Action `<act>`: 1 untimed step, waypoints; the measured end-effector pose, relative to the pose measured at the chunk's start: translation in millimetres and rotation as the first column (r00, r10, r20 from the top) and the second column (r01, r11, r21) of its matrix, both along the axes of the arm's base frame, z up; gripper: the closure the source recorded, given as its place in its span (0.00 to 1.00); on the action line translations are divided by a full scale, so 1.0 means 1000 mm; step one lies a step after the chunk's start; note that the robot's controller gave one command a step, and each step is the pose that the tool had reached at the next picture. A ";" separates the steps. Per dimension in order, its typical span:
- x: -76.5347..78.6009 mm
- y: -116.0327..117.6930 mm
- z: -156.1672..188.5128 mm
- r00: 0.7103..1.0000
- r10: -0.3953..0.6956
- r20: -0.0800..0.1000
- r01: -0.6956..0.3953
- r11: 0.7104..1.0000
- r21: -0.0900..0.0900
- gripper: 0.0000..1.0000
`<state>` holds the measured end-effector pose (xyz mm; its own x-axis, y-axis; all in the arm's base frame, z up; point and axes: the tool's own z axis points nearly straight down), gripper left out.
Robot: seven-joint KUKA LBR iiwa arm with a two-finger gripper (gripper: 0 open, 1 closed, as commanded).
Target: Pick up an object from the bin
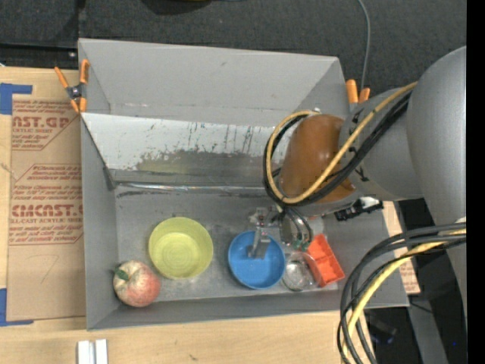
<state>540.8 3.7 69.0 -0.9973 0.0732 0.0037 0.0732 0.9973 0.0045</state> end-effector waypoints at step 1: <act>0.000 0.000 0.000 1.000 0.000 0.000 0.000 1.000 0.000 1.00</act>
Offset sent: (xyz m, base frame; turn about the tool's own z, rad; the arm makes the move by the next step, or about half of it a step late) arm -0.0001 0.0001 0.0017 0.0000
